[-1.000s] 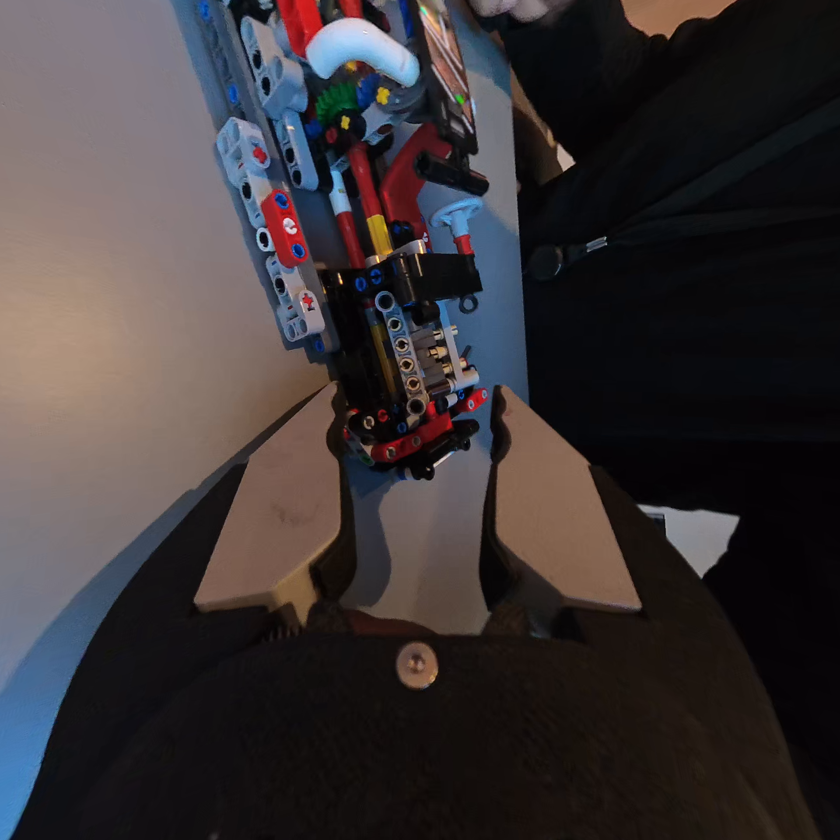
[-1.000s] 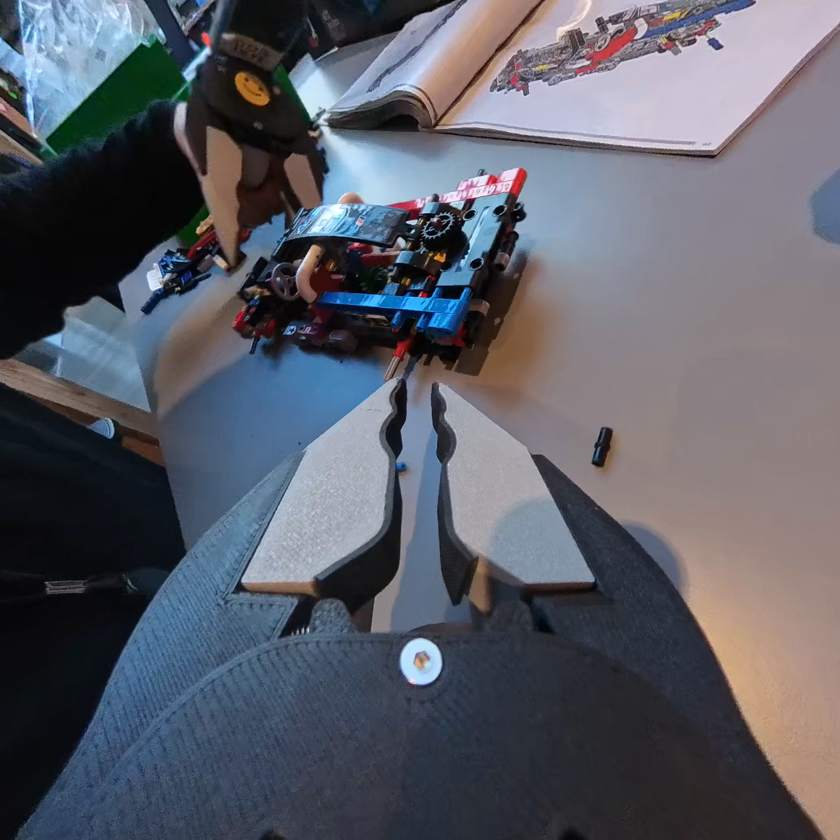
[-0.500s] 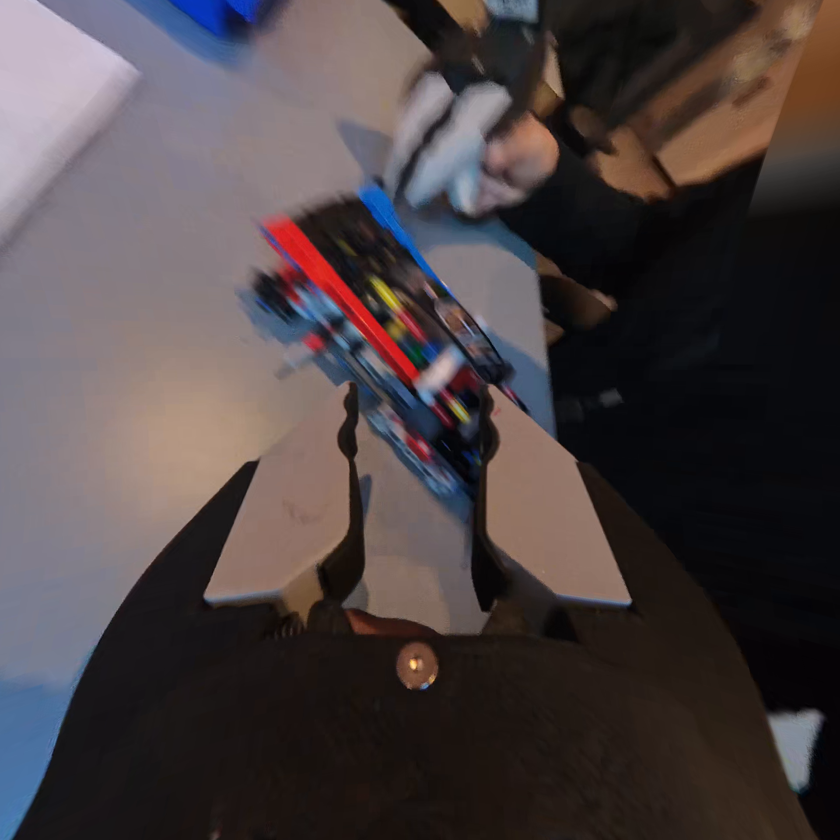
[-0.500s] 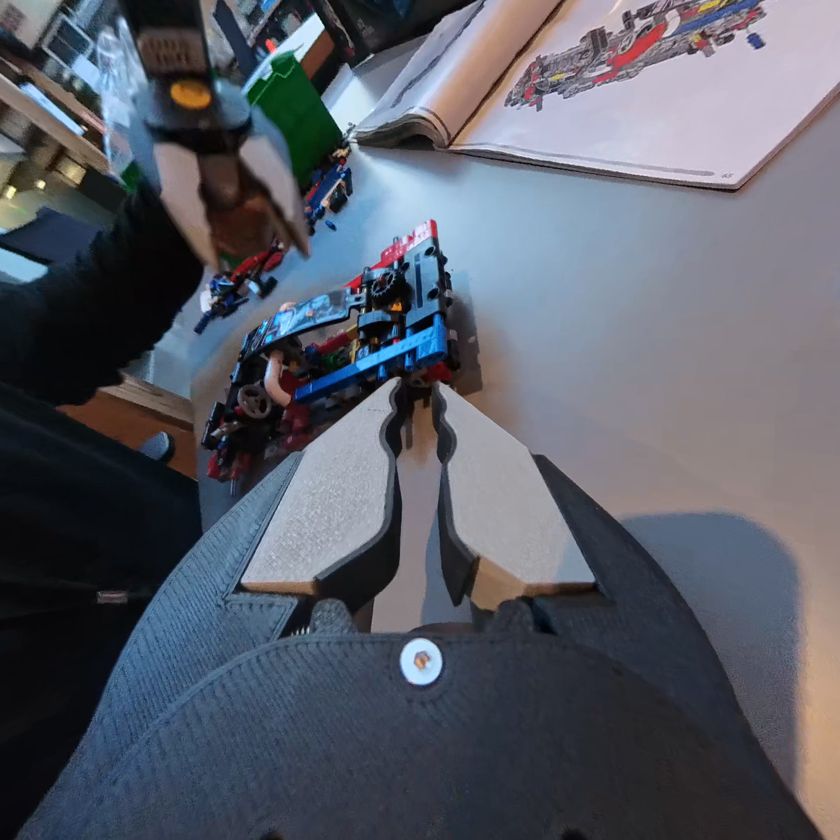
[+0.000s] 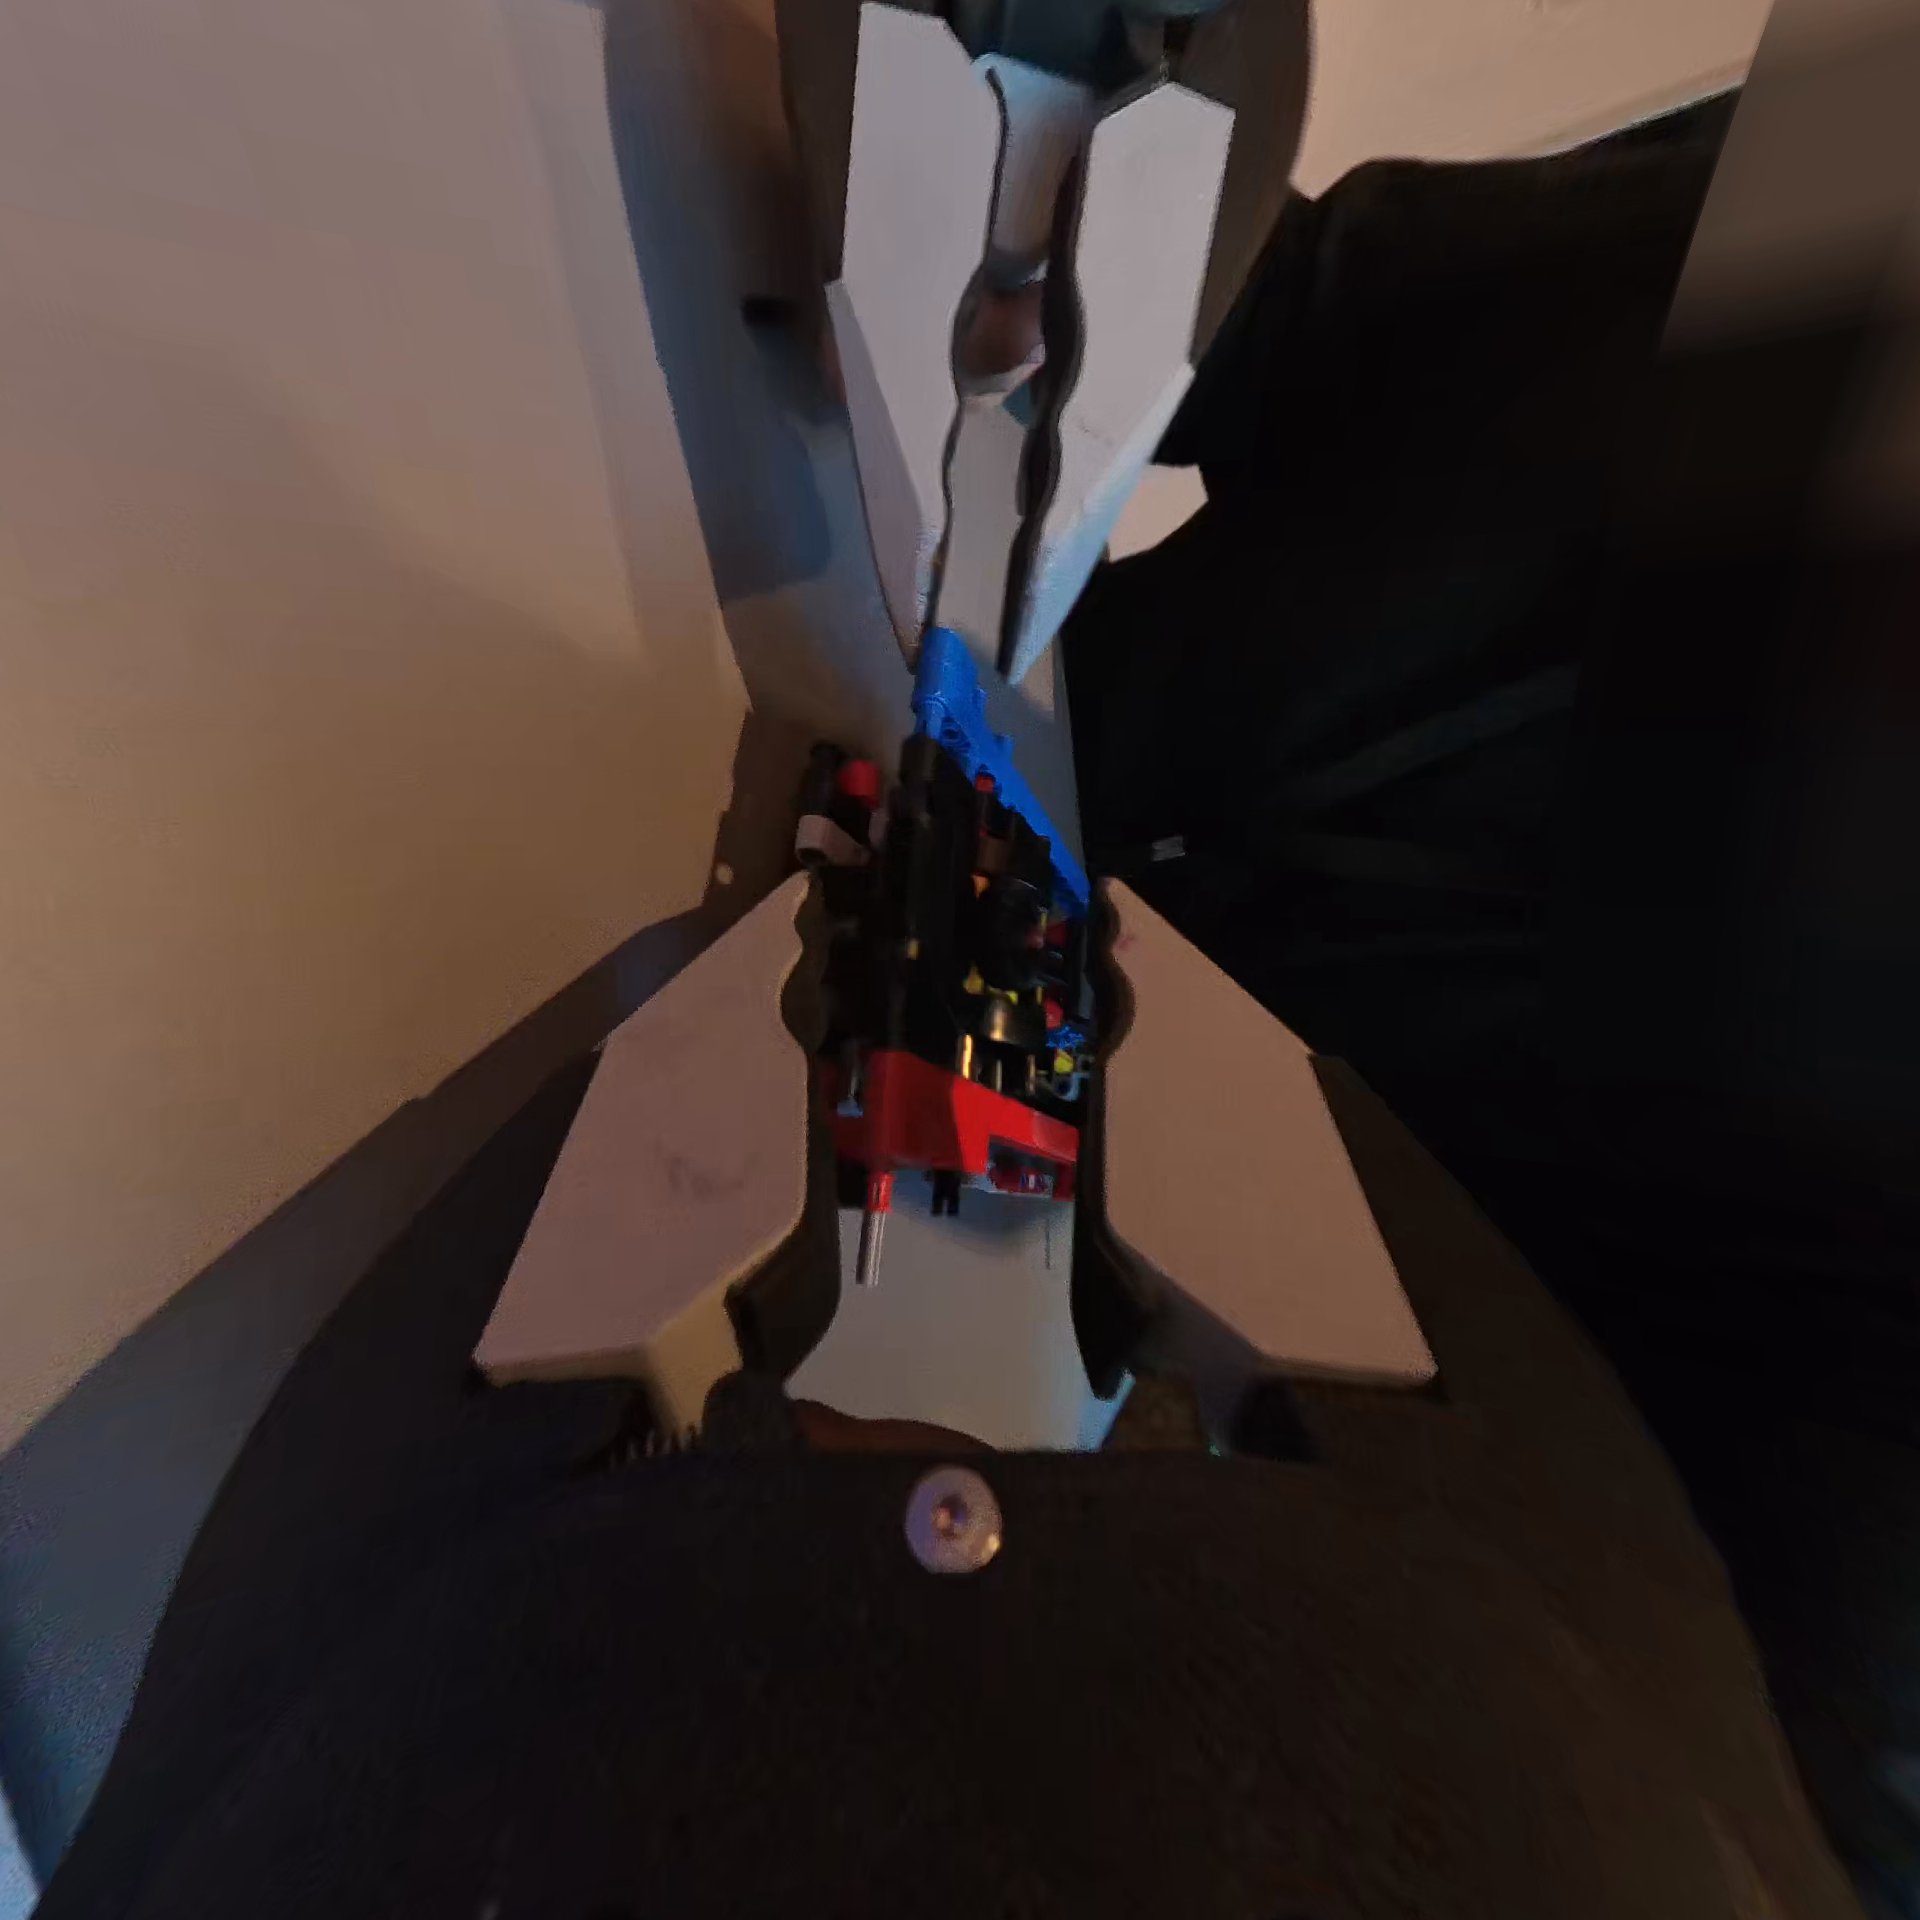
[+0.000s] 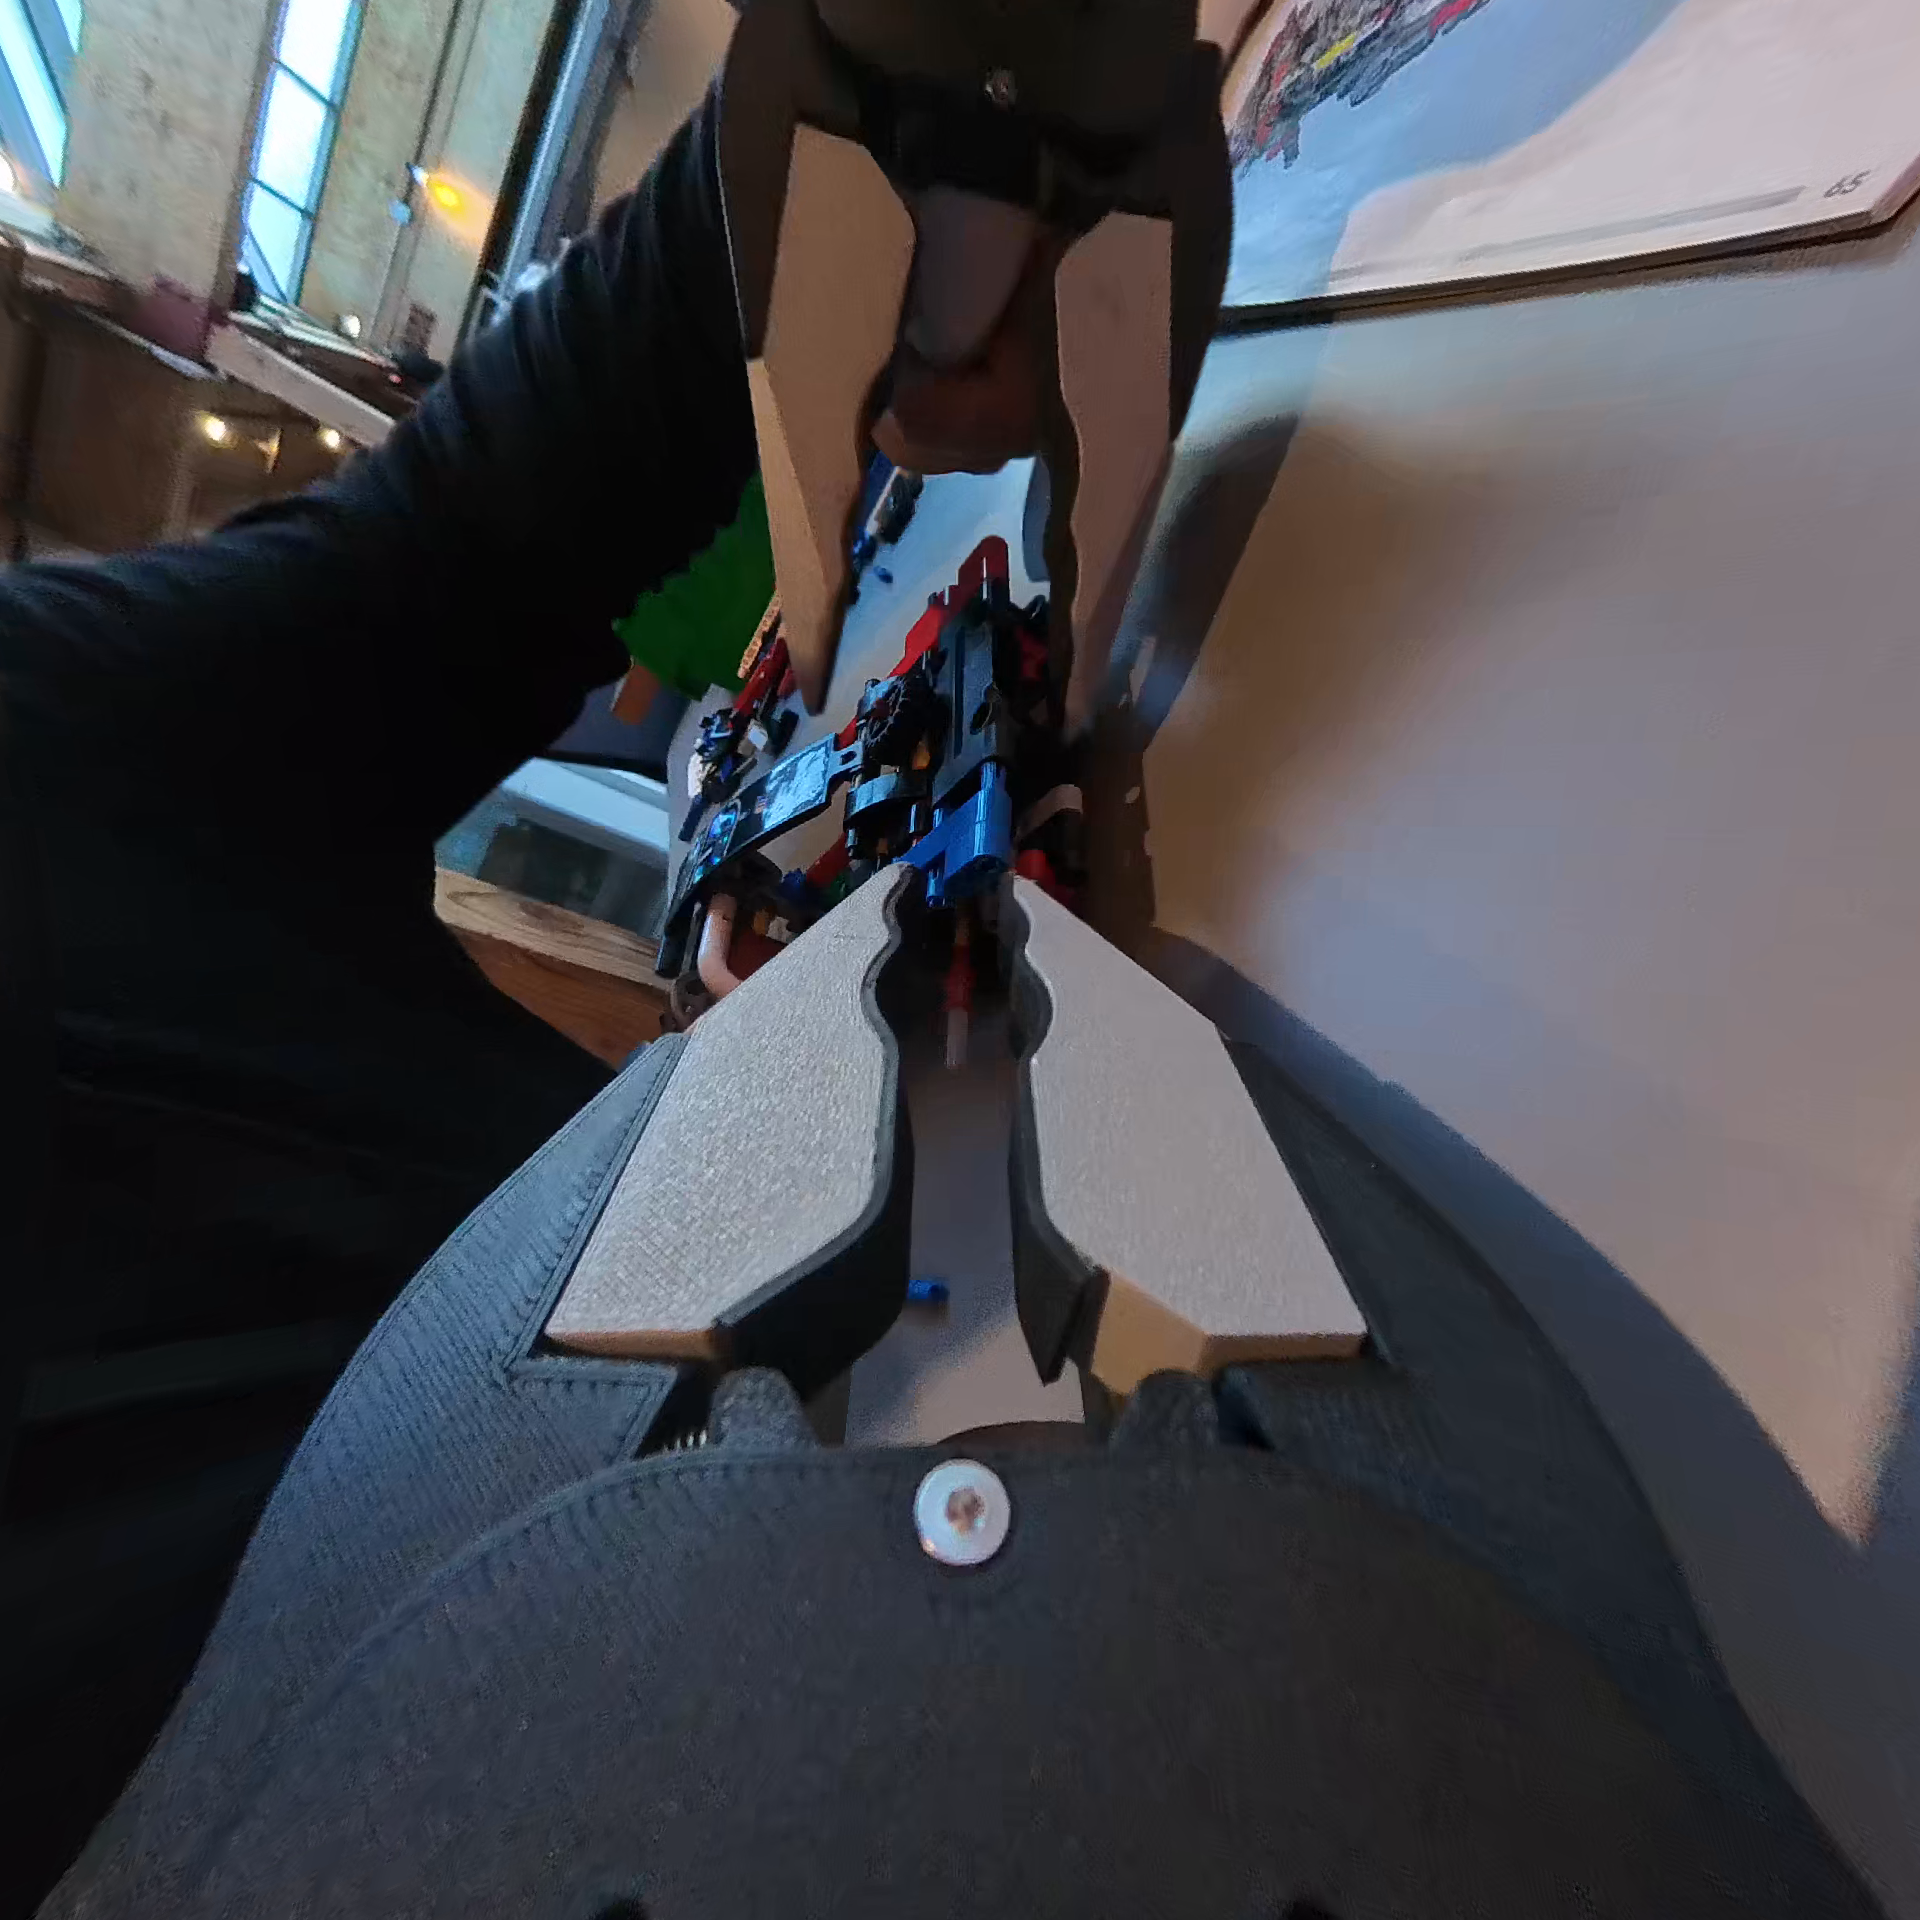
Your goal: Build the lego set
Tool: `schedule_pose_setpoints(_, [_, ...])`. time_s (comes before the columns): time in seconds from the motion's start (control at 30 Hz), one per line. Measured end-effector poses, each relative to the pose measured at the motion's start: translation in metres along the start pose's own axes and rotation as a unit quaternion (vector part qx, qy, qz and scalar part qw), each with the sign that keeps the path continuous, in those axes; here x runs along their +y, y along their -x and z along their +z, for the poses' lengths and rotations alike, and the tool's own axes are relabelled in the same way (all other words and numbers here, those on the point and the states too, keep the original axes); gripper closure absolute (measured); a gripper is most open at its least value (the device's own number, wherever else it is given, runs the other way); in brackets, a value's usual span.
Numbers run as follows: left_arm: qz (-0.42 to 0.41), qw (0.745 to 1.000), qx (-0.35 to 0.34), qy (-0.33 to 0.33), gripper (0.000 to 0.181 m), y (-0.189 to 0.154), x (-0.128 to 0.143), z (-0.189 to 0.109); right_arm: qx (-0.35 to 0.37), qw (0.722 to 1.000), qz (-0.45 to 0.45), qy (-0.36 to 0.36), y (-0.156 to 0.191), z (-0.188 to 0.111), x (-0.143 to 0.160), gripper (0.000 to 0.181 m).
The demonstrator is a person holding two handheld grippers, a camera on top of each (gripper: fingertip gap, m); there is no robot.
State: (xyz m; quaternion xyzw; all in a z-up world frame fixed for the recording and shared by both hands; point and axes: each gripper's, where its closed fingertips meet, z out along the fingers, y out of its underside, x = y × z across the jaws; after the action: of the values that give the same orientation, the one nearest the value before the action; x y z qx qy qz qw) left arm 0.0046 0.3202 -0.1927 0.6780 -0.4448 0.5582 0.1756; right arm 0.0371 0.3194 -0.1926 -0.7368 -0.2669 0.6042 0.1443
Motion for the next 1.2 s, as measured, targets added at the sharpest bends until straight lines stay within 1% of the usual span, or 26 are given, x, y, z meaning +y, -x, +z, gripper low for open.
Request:
schedule_pose_setpoints(0.03, [-0.012,1.0,0.002,0.007,0.145,0.002,0.001,0.002,-0.003,1.0,0.001,0.007,0.0,0.002,0.001,0.171])
schedule_pose_setpoints(0.13, [-0.04,0.999,0.01,-0.002,0.165,0.004,-0.003,0.003,-0.01,1.0,-0.001,0.021,0.001,0.008,0.001,0.171])
schedule_pose_setpoints(0.17, [-0.043,0.999,0.009,-0.001,0.168,0.005,-0.002,0.002,-0.011,1.0,0.0,0.022,0.001,0.009,0.0,0.17])
schedule_pose_setpoints(0.27, [-0.058,0.998,0.017,-0.011,0.168,0.006,0.001,-0.003,-0.017,1.0,0.011,0.019,-0.001,0.011,-0.004,0.174])
schedule_pose_setpoints(0.43, [-0.049,0.998,-0.003,-0.03,0.168,0.007,0.003,-0.004,-0.014,1.0,0.018,0.016,-0.002,0.013,-0.006,0.181])
schedule_pose_setpoints(0.57, [-0.051,0.997,-0.004,-0.049,0.169,0.007,0.004,-0.006,-0.02,0.999,0.035,0.01,-0.003,0.014,-0.008,0.181])
schedule_pose_setpoints(0.63, [-0.049,0.997,-0.003,-0.052,0.169,0.007,0.004,-0.006,-0.022,0.999,0.043,0.007,-0.005,0.014,-0.01,0.172])
schedule_pose_setpoints(0.7, [-0.045,0.998,-0.003,-0.053,0.169,0.006,0.004,-0.005,-0.021,0.999,0.047,0.01,-0.006,0.016,-0.01,0.17])
schedule_pose_setpoints(0.83, [-0.038,0.998,-0.001,-0.053,0.169,0.006,0.002,-0.004,-0.027,0.998,0.052,0.017,-0.005,0.021,-0.011,0.173])
schedule_pose_setpoints(1.0, [-0.039,0.997,-0.002,-0.068,0.17,0.006,-0.002,-0.004,-0.039,0.997,0.069,0.012,-0.007,0.02,-0.016,0.175])
schedule_pose_setpoints(1.13, [-0.039,0.998,-0.004,-0.054,0.172,0.005,-0.001,-0.001,-0.047,0.996,0.071,0.031,-0.007,0.02,-0.015,0.176])
schedule_pose_setpoints(1.2, [-0.041,0.997,-0.01,-0.06,0.172,0.006,-0.003,-0.001,-0.045,0.996,0.074,0.029,-0.008,0.02,-0.015,0.176])
